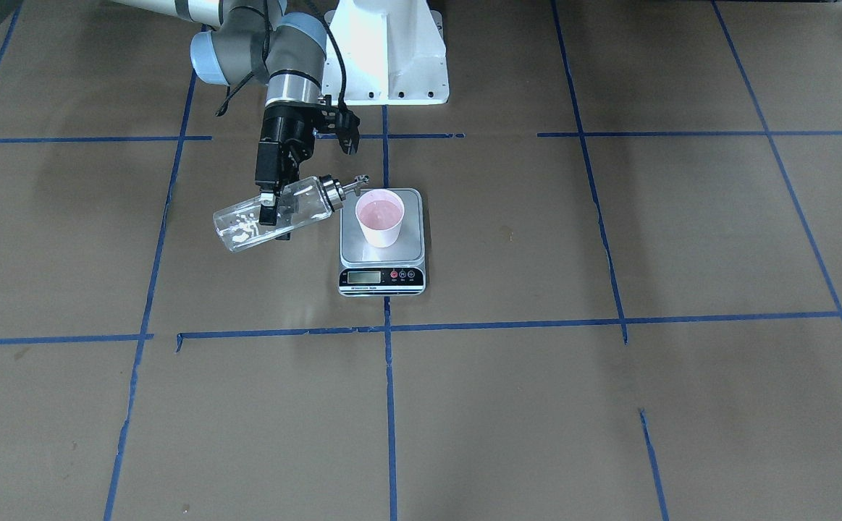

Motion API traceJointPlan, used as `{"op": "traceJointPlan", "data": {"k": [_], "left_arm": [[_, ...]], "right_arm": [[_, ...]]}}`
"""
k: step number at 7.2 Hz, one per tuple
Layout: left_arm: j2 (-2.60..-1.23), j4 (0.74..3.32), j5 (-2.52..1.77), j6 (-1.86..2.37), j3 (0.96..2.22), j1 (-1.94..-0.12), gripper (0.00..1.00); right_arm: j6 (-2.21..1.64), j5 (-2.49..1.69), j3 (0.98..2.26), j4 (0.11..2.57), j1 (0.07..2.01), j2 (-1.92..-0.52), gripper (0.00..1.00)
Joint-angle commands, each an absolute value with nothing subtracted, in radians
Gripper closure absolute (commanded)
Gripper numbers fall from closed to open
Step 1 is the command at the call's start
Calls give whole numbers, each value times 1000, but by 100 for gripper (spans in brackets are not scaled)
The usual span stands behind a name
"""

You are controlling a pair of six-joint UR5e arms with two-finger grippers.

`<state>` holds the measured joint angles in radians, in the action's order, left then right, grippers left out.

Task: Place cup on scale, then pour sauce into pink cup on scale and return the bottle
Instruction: 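Turn the dispenser upright with the right gripper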

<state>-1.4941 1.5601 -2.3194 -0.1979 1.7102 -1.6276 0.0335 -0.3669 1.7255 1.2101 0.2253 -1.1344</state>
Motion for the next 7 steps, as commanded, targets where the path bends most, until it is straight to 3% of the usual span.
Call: {"op": "traceJointPlan", "data": {"k": [1,4,7], "left_arm": [[-1494,1560,-2319,-198,1712,-1628,0],[-1494,1560,-2319,-198,1712,-1628,0],[-1496,1560,-2319,-198,1712,-1628,0]], "right_arm": [[-128,-438,1727,1065,227,-1143,100],[-530,-534,1759,805,230,-1149,100],[-719,-601,1812,788,232,-1166,100]]}}
